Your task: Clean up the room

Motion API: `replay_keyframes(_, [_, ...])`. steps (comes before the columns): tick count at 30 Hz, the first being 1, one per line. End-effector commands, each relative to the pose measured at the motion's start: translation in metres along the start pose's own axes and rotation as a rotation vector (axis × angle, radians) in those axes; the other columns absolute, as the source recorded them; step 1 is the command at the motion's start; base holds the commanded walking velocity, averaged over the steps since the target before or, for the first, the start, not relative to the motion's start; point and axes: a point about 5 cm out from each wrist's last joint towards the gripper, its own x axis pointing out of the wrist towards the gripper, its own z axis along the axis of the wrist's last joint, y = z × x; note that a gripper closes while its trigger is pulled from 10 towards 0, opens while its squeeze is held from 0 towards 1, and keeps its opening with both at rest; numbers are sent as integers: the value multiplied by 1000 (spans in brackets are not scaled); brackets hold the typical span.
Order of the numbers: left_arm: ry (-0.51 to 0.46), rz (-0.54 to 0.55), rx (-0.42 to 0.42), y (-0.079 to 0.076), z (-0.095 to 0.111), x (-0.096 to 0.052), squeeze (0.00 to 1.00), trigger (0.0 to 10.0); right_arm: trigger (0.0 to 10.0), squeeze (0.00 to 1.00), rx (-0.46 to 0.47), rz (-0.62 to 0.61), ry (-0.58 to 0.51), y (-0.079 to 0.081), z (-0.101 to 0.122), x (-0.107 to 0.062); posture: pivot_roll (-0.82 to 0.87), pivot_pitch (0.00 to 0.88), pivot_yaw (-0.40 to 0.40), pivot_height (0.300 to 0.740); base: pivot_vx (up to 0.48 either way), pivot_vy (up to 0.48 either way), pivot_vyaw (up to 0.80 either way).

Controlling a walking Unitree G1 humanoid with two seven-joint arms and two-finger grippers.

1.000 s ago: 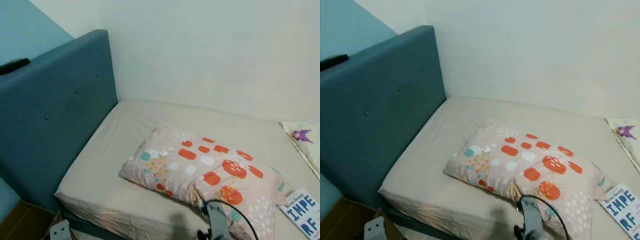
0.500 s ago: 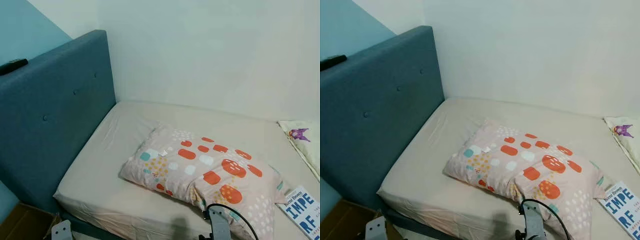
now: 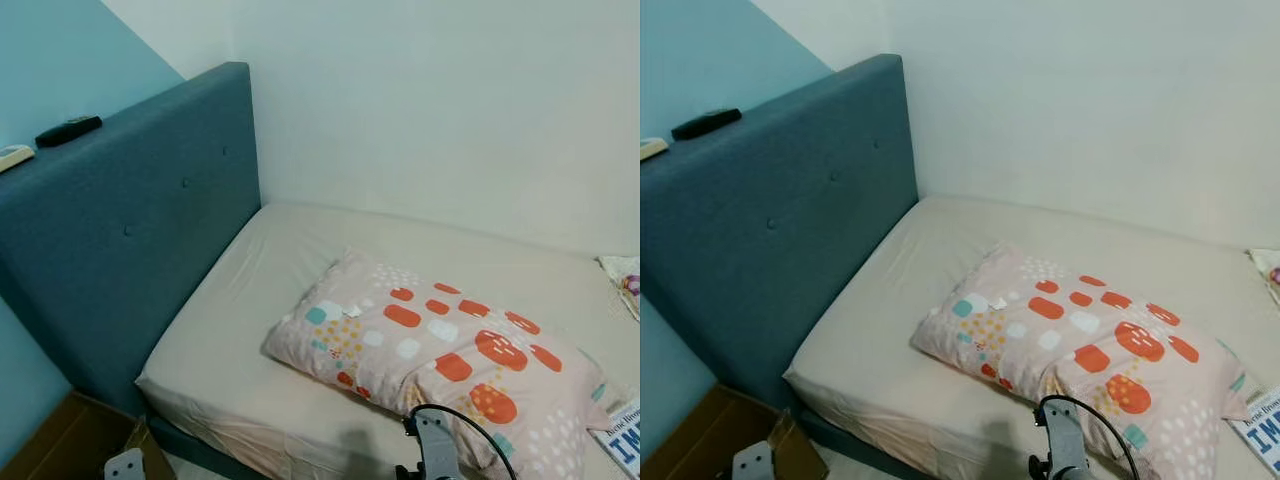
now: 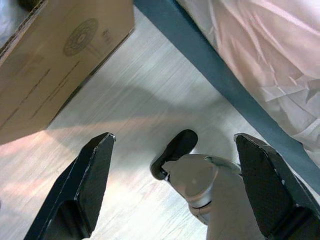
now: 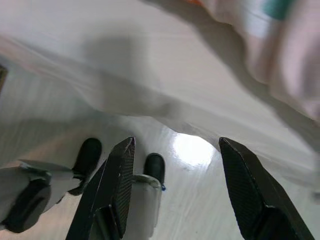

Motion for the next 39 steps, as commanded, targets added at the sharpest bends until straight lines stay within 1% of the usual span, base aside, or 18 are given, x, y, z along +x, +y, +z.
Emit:
replay_keyframes(1, [9,-4,6,0,-1,0,0,10000,10000,0,9,-10,3,-2,-1,0,15,0,-56,740,0,0,0])
replay_keyframes(3, [9,-10,9,0,-2,0,0,10000,10000,0,17,-21,8,-3,-2,0,15,0,-53,740,0,0,-238])
replay_keyframes(7, [16,-11,14,0,-3,0,0,10000,10000,0,34,-24,21,-4,-4,-1,13,0,-53,740,0,0,-794])
replay_keyframes(12, [26,-6,11,3,-5,-1,0,10000,10000,0,14,-28,22,-5,-5,-1,13,0,-56,740,0,0,-800])
replay_keyframes(15, [28,-4,9,5,-5,-1,0,10000,10000,0,18,-31,20,-5,-5,-1,14,0,-56,740,0,0,-800])
replay_keyframes(17, [34,4,3,10,-6,-2,0,10000,10000,0,21,-37,13,-6,-3,-1,15,0,-56,740,0,0,0])
replay_keyframes(20, [38,11,-4,14,-7,-3,0,10000,10000,0,24,-40,1,-6,0,-1,13,0,-55,740,0,0,0])
replay_keyframes(27, [41,12,-5,14,-8,-3,0,10000,10000,0,21,-45,-4,-7,2,0,12,1,-51,740,0,0,0])
replay_keyframes(33, [46,13,1,16,-9,-4,0,10000,10000,0,-11,-55,7,-6,1,0,11,2,-48,740,0,0,0])
replay_keyframes(39, [52,17,7,21,-10,-5,0,10000,10000,0,-37,-59,13,-5,1,0,12,0,-47,740,0,0,0])
